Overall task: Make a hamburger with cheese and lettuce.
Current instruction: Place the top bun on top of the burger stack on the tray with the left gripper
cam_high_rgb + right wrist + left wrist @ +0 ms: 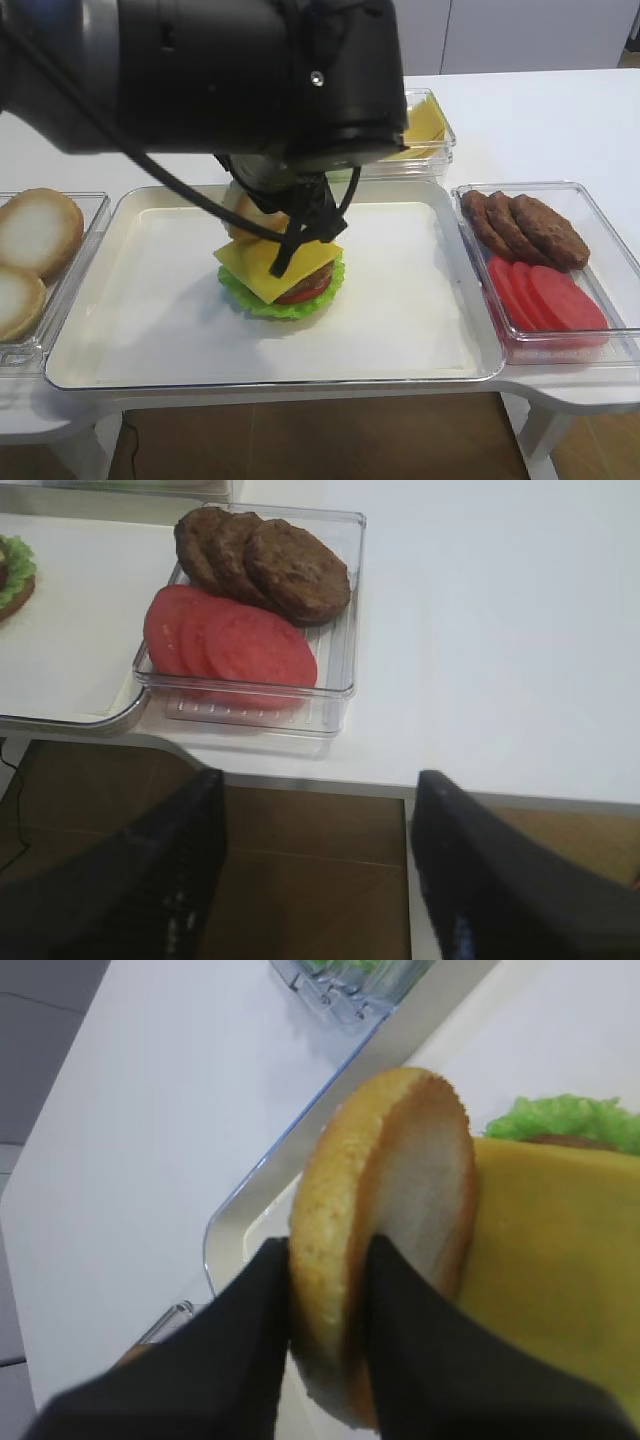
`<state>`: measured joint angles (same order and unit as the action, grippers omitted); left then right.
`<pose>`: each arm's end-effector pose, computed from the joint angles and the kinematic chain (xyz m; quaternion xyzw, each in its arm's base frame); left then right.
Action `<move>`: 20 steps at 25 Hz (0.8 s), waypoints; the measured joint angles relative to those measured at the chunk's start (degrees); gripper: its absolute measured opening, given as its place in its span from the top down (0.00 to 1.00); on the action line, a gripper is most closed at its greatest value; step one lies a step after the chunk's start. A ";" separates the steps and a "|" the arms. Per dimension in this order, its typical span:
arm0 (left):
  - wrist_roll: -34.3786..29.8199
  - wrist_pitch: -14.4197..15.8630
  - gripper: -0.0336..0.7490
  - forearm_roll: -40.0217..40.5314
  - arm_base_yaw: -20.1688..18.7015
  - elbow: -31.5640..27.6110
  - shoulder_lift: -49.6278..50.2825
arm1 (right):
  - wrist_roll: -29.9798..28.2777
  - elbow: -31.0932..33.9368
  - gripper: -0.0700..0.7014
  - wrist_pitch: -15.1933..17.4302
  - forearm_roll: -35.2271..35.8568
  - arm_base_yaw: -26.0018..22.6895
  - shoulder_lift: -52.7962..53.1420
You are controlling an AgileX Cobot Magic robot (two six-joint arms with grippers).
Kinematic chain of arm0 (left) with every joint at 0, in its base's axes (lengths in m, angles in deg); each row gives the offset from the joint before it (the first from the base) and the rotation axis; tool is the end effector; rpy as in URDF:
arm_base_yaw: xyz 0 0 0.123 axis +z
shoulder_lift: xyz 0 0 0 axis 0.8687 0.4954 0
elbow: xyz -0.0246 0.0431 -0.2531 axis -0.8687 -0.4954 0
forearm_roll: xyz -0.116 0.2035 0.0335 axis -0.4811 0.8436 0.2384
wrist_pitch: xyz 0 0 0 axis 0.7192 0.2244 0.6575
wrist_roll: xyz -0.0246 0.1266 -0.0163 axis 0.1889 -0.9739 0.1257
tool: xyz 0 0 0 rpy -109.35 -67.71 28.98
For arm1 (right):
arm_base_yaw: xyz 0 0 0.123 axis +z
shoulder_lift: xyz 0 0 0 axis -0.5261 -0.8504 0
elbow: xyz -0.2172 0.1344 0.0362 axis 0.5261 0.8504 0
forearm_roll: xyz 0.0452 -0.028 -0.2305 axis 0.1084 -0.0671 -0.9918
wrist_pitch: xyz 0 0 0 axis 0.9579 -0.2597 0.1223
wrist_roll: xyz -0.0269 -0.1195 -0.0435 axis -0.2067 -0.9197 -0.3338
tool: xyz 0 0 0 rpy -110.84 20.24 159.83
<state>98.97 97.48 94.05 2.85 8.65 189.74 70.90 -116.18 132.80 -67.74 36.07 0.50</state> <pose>0.2685 -0.2437 0.2411 0.2950 0.8603 0.2499 0.3323 0.0369 0.0147 0.2423 -0.0745 0.8640 0.0476 0.4956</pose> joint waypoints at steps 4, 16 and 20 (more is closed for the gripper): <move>-0.66 -0.03 0.75 -0.99 0.73 0.00 0.00 | 0.00 0.00 0.33 0.00 0.00 0.00 0.00; 0.11 -0.13 0.75 -2.74 0.83 0.00 0.00 | 0.00 0.00 0.33 0.00 0.00 0.00 0.00; 0.20 -0.13 0.75 -2.72 0.83 0.00 0.00 | 0.00 0.00 0.33 0.00 0.00 0.00 0.00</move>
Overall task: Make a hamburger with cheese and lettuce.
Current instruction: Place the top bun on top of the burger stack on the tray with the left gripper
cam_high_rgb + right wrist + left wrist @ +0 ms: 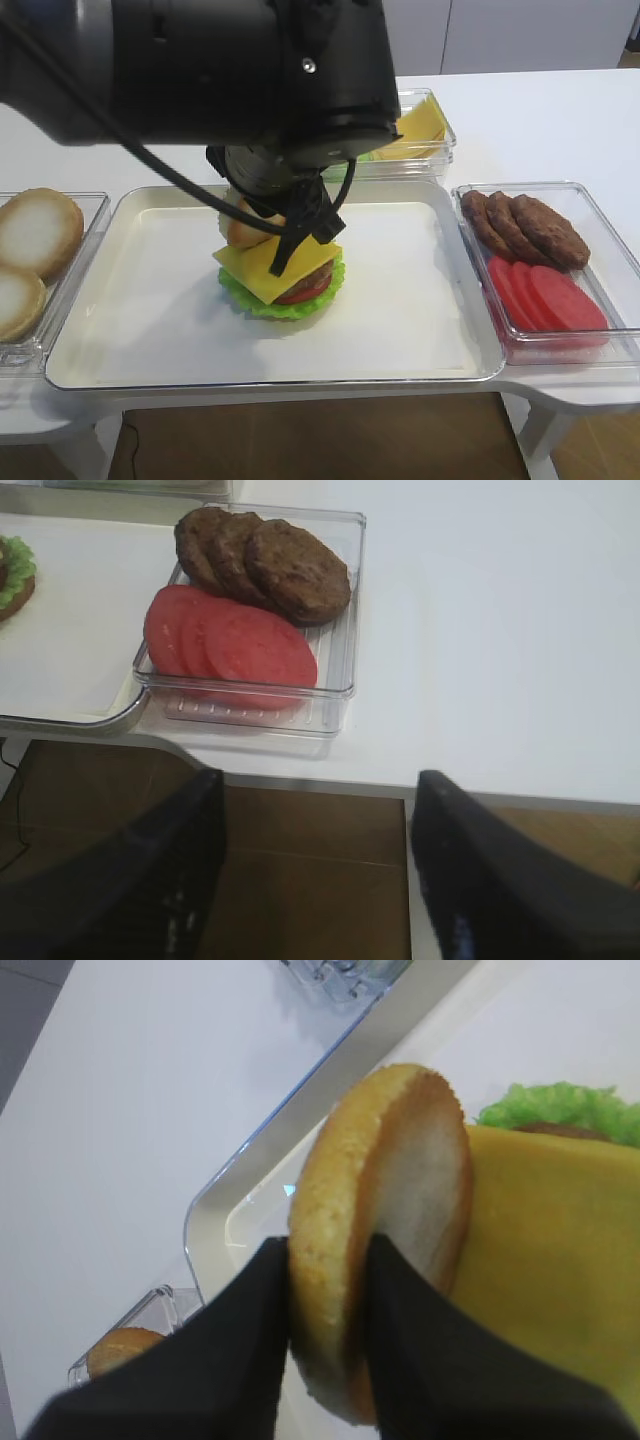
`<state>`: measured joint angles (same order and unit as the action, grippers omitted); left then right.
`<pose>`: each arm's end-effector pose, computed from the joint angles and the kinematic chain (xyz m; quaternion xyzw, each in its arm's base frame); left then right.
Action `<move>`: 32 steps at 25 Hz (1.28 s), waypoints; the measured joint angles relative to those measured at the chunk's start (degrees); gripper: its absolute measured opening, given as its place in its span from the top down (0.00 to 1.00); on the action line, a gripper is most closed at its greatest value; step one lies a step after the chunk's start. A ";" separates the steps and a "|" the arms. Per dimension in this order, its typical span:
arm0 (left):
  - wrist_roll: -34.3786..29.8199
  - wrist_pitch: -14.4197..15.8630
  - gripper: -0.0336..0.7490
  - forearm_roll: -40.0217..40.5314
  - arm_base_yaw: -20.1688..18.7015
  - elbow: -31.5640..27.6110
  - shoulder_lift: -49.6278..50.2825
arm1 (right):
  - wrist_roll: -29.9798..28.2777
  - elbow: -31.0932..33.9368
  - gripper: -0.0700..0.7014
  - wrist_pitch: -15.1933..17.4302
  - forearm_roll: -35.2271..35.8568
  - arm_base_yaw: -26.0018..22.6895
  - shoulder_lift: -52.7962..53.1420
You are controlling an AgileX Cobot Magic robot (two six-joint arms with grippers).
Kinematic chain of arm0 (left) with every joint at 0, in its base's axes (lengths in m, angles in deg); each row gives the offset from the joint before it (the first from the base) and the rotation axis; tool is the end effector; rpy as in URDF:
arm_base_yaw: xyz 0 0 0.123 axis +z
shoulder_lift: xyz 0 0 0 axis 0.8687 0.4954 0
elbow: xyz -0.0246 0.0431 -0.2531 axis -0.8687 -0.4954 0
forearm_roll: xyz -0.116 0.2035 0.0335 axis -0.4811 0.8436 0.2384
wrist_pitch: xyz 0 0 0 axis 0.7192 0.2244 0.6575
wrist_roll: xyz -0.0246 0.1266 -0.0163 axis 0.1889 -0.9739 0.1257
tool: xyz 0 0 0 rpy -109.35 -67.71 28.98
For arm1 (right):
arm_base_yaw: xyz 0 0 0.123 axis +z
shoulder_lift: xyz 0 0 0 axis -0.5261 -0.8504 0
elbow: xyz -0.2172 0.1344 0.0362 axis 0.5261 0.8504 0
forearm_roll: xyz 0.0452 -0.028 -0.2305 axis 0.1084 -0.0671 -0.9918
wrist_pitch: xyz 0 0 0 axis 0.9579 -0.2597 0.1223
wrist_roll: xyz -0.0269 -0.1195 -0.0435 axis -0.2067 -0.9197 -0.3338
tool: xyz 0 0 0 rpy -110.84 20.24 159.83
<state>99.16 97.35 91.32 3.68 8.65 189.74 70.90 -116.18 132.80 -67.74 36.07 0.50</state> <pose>0.2683 -0.2412 0.2367 0.2830 0.8738 0.2364 0.3169 0.0369 0.0147 0.2423 -0.0745 0.8640 0.0476 0.4956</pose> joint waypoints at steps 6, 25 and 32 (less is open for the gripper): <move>0.35 0.00 0.75 0.00 0.00 0.00 0.00 | 0.00 0.00 0.33 0.00 0.00 0.00 0.00; 0.56 0.10 0.69 -1.10 0.00 0.00 0.00 | 0.00 0.00 0.33 0.00 0.00 0.00 0.00; 0.60 0.10 0.69 -1.13 0.00 0.00 0.00 | -0.11 0.00 0.33 0.00 0.00 0.00 0.00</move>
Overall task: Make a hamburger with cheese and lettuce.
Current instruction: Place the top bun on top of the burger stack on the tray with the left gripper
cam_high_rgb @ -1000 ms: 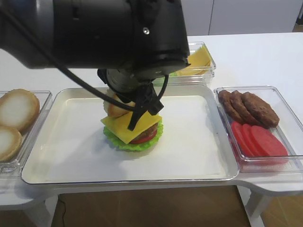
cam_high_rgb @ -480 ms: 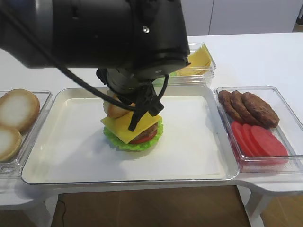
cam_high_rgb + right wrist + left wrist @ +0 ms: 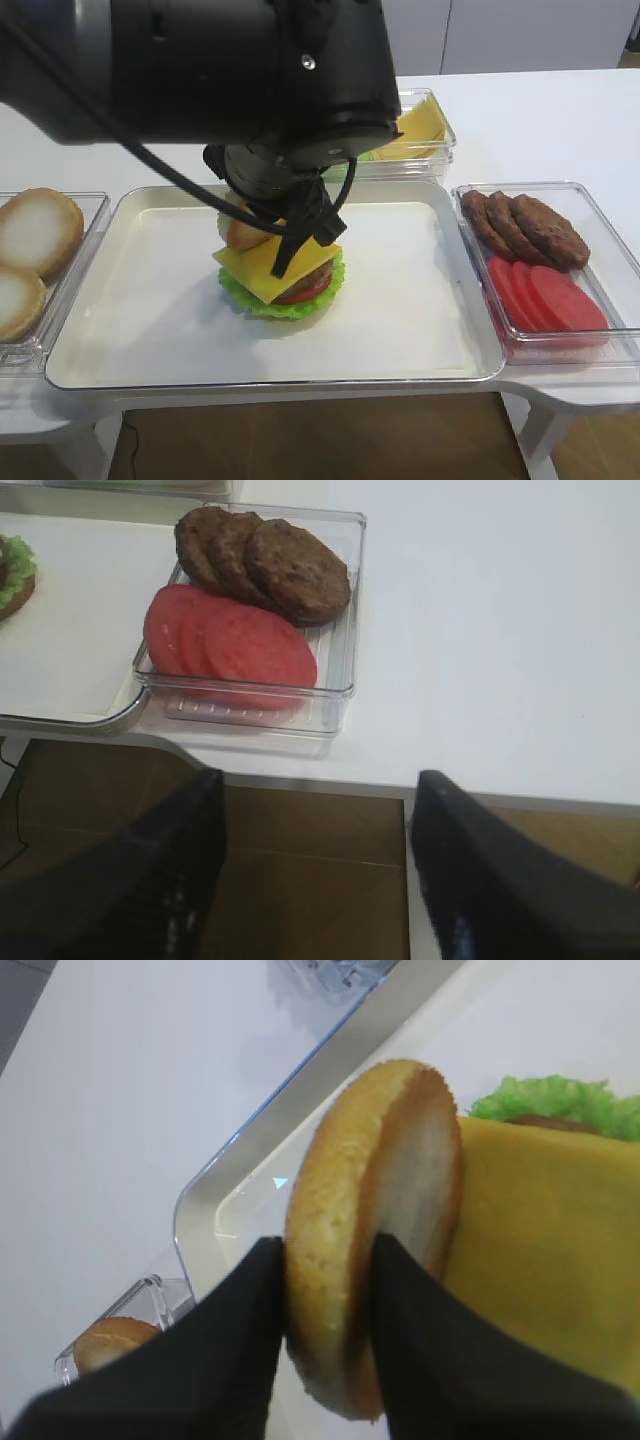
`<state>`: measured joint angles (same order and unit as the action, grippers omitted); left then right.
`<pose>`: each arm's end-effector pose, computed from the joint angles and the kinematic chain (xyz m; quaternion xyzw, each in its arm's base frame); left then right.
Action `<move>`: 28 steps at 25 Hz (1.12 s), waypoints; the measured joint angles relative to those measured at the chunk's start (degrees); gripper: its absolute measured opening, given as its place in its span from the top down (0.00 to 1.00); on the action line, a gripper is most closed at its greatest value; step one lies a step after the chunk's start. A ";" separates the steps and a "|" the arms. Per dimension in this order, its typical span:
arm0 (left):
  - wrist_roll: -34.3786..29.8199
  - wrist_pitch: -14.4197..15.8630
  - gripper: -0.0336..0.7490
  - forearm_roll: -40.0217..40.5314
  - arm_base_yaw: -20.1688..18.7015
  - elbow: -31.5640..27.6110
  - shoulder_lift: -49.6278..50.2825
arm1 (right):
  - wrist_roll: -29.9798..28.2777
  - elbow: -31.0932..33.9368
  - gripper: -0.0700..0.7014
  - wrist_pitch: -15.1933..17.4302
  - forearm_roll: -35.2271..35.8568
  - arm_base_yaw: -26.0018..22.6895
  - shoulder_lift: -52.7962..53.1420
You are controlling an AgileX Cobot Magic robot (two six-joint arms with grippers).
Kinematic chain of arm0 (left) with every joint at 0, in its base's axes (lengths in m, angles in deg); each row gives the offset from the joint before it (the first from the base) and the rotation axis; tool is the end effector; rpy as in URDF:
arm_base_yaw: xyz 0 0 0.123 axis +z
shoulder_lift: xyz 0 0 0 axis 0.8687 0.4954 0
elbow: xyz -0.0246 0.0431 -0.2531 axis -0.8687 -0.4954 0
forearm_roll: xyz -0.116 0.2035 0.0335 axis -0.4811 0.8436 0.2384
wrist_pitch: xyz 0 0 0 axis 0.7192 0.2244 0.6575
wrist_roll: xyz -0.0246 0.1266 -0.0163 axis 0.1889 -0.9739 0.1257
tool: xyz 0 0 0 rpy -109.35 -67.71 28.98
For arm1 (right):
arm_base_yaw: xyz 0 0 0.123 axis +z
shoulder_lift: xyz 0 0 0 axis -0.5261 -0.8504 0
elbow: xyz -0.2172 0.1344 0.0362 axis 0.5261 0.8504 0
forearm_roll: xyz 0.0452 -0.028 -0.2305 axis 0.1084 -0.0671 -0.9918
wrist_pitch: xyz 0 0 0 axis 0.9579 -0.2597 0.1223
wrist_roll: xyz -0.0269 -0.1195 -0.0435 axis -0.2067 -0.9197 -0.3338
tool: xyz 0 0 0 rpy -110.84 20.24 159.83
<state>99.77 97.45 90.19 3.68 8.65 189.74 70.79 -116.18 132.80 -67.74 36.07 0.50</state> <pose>0.2667 -0.2415 0.2350 0.2760 0.8799 0.2293 0.3116 0.0369 0.0147 0.2423 -0.0753 0.8640 0.0471 0.4957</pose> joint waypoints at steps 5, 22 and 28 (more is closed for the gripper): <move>0.00 0.00 0.65 -0.43 0.00 0.00 0.00 | 0.00 0.00 0.33 0.00 0.00 0.00 0.00; 0.09 0.19 0.57 -6.08 0.00 0.00 0.00 | 0.00 0.00 0.33 0.00 0.00 0.00 0.00; 0.09 0.19 0.57 -7.50 0.00 0.00 0.00 | 0.00 0.00 0.33 0.00 0.00 0.00 0.00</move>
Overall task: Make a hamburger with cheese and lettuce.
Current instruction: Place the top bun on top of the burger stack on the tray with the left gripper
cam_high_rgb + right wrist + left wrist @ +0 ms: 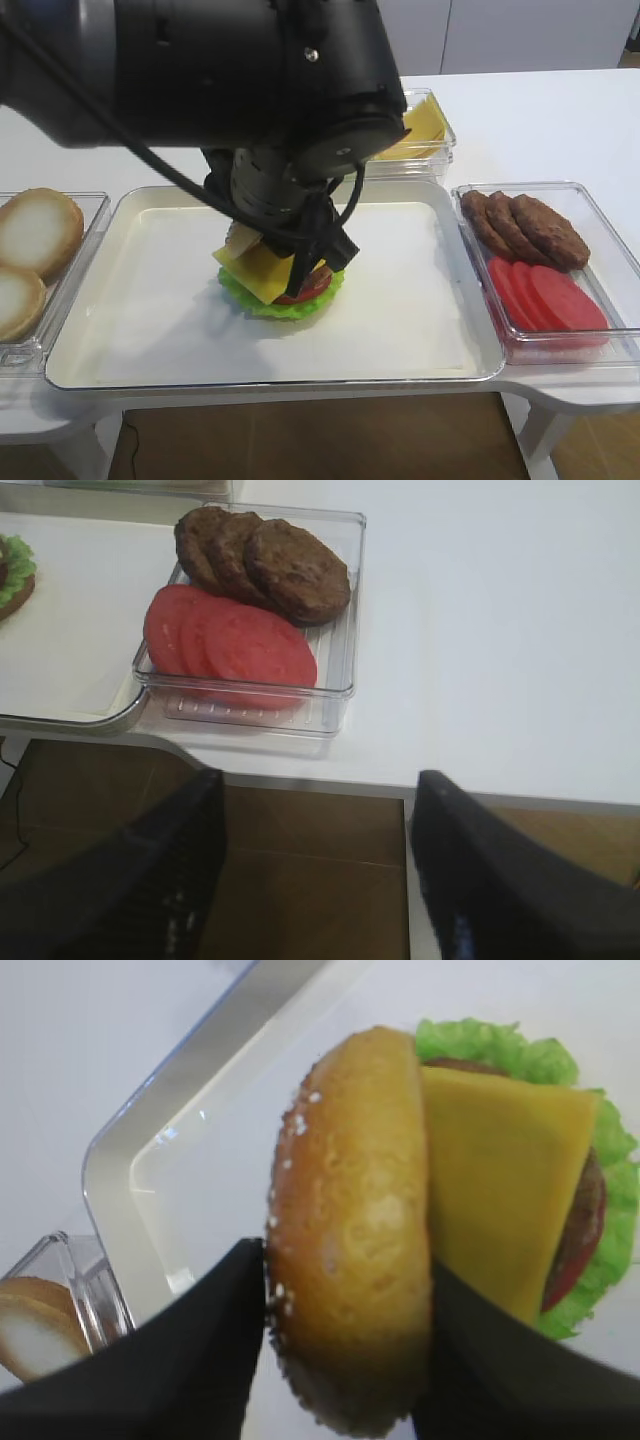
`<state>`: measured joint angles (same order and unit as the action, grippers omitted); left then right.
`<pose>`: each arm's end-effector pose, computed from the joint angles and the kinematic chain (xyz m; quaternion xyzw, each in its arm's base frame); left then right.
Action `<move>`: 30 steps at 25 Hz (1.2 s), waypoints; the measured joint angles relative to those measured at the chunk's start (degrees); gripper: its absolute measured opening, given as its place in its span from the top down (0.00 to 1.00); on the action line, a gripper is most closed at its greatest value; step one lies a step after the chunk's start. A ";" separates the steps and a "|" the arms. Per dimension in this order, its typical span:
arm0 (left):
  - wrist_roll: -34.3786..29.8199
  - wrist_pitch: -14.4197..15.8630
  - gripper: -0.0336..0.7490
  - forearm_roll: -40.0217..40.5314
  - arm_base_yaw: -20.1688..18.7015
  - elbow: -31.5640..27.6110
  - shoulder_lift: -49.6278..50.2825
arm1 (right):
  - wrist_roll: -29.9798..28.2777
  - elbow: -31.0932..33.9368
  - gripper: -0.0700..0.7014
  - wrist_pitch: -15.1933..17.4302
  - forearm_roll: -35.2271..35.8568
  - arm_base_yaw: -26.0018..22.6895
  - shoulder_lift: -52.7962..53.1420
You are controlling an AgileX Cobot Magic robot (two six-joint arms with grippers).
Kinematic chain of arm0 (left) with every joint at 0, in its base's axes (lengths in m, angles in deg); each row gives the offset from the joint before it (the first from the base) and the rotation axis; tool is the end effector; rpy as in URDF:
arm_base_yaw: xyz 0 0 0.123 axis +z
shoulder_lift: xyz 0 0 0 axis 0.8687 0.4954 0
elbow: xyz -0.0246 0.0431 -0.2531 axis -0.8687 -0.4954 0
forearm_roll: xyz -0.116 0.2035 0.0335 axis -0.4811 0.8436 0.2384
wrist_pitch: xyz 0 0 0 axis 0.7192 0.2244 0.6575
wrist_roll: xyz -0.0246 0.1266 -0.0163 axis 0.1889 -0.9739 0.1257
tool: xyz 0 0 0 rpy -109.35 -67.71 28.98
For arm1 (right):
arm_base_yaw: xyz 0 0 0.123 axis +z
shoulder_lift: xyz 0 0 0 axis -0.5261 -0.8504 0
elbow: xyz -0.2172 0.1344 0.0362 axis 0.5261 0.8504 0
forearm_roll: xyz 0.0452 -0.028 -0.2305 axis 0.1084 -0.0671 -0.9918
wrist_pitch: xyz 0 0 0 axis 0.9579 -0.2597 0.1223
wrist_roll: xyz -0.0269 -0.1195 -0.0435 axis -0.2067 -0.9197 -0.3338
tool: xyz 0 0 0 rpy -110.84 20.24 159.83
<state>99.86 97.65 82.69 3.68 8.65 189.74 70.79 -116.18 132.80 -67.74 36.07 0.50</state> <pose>0.2554 -0.2450 0.2244 0.2607 0.9074 0.1900 0.2694 0.0369 0.0147 0.2423 -0.0753 0.8640 0.0471 0.4957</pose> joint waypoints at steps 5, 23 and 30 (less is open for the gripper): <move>0.00 0.00 0.57 -0.23 0.00 0.00 0.00 | 0.00 0.00 0.33 0.00 0.00 0.00 0.00; 0.13 0.00 0.54 -2.33 0.00 0.00 0.00 | 0.11 0.00 0.33 0.00 0.00 0.00 0.00; 0.13 0.00 0.50 -3.12 0.00 0.00 0.00 | 0.11 0.00 0.33 0.00 0.00 0.00 0.00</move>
<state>99.99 97.65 79.57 3.68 8.65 189.74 70.90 -116.18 132.80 -67.74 36.07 0.50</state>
